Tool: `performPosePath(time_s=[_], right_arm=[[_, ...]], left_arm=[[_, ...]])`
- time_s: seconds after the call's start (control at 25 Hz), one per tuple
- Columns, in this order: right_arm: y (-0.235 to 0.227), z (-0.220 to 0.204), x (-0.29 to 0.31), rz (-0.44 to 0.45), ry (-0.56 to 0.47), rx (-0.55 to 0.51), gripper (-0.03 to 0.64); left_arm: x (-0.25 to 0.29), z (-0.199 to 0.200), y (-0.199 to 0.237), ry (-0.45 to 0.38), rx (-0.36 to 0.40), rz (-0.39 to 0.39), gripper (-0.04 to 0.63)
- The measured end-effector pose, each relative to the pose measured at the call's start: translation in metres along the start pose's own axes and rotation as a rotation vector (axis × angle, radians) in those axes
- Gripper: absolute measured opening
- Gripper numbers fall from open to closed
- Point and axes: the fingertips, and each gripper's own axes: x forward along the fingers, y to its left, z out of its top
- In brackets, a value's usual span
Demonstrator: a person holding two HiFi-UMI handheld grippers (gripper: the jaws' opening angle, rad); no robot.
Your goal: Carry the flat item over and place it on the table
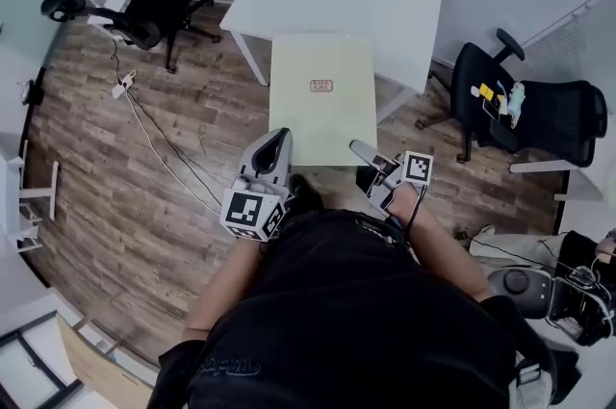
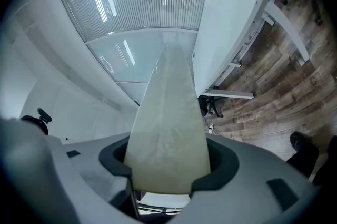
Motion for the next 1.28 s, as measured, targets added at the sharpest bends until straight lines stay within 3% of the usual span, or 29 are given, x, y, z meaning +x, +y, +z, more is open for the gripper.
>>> performPosePath(time_s=[0.2, 0.56, 1.28], right_arm=[[0.017, 0.025, 0.052, 0.004, -0.032, 0.0, 0.29], [0.009, 0.037, 0.089, -0.013, -0.085, 0.001, 0.29], [-0.005, 0.046, 0.112, -0.033, -0.058, 0.024, 0.29]], left_arm=[[0.024, 0.028, 0.045, -0.003, 0.003, -0.042, 0.015], [0.032, 0.032, 0.085, -0.002, 0.001, -0.075, 0.015], [0.026, 0.023, 0.118, 0.007, -0.038, -0.008, 0.015]])
